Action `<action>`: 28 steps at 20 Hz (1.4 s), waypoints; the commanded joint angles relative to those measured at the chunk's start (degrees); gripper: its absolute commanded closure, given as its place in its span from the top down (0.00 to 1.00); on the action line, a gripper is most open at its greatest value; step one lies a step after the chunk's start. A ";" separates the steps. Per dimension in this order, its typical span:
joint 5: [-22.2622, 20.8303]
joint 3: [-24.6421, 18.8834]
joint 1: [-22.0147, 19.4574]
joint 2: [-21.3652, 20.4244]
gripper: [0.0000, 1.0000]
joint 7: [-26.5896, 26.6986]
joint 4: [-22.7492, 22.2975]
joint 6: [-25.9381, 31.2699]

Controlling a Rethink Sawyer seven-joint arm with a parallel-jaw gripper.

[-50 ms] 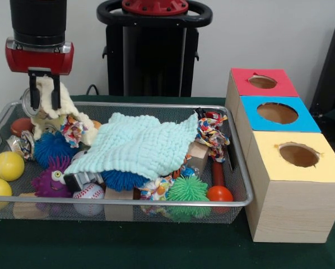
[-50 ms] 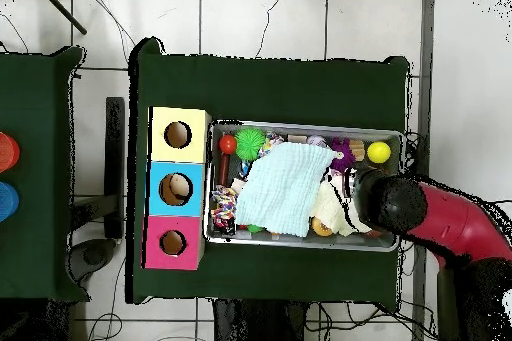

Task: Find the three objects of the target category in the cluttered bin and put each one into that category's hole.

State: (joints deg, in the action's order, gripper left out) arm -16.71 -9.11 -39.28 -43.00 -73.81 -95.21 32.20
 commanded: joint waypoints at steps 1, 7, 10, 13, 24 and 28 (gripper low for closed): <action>3.52 -1.72 0.42 0.24 0.00 -10.12 -6.02 -1.00; 3.62 -0.39 1.76 0.17 0.00 -10.82 -6.04 -1.37; 3.96 -0.35 2.47 0.18 0.00 -11.08 -6.14 -1.21; 4.38 0.09 3.41 -0.36 0.00 -11.74 -6.30 -0.88; 5.64 2.44 6.75 -1.26 0.00 -13.94 -6.86 -1.84; 6.49 3.47 7.73 -1.81 0.00 -14.38 -7.66 -2.44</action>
State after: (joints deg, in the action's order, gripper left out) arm -13.23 -6.38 -32.66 -43.33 -73.86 -98.48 32.18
